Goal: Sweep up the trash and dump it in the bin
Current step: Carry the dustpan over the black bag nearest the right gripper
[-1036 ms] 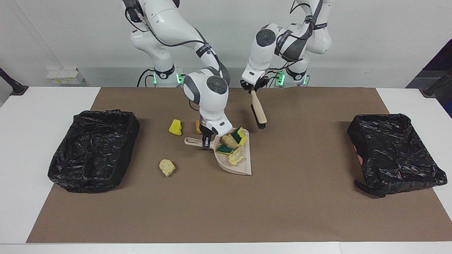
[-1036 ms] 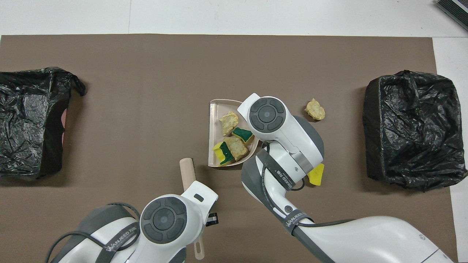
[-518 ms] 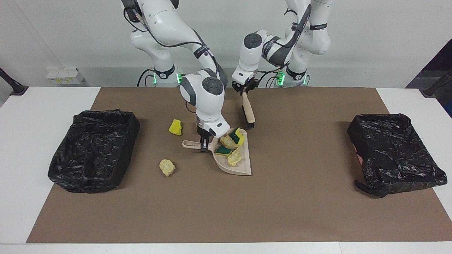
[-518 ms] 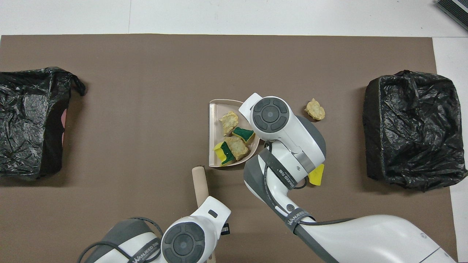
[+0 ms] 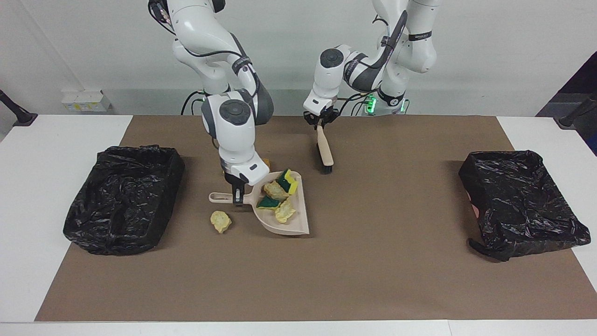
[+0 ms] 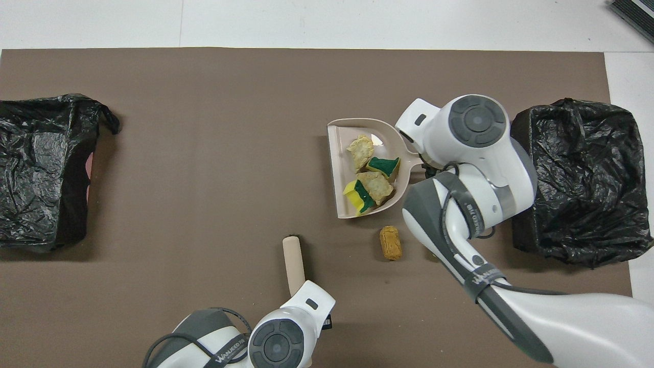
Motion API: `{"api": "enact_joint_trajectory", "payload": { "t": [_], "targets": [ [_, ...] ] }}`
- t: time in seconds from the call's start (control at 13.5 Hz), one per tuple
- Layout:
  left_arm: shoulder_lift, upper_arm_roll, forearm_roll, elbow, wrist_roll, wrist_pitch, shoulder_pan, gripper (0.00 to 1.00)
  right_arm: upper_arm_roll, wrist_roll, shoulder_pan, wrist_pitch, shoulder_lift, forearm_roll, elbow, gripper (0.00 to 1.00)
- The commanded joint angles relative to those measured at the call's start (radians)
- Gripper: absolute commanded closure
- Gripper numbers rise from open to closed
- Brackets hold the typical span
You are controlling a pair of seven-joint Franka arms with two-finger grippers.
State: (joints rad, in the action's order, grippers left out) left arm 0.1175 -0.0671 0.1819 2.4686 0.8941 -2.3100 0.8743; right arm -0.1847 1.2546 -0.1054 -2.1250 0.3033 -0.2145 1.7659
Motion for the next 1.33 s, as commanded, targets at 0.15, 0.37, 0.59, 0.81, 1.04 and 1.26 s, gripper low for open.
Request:
{"api": "enact_joint_trajectory", "payload": {
  "t": [0.15, 0.37, 0.59, 0.81, 1.04, 1.26],
  "targets": [
    [-0.001, 0.02, -0.015, 0.004, 0.009, 0.003, 0.017, 0.0, -0.015, 0.17, 0.159, 0.062, -0.072, 0.043, -0.026, 1.0],
    [0.002, 0.02, -0.015, -0.04, 0.005, 0.085, -0.046, 0.0, -0.013, 0.285, 0.281, 0.112, -0.095, 0.109, -0.075, 1.0],
    [0.01, 0.023, -0.018, -0.103, -0.041, 0.159, -0.128, 0.0, -0.009, 0.396, 0.396, 0.118, -0.151, 0.11, -0.079, 1.0],
    [0.017, 0.024, -0.076, -0.19, -0.13, 0.256, -0.239, 0.0, -0.007, 0.482, 0.548, 0.135, -0.159, 0.135, -0.082, 1.0],
    [0.066, 0.026, -0.079, -0.237, -0.278, 0.337, -0.363, 0.0, 0.011, 0.491, 0.611, 0.119, -0.17, 0.092, -0.08, 1.0],
    [0.076, 0.027, -0.099, -0.238, -0.404, 0.373, -0.471, 0.0, 0.013, 0.47, 0.635, 0.114, -0.178, -0.055, -0.069, 1.0]
  ]
}}
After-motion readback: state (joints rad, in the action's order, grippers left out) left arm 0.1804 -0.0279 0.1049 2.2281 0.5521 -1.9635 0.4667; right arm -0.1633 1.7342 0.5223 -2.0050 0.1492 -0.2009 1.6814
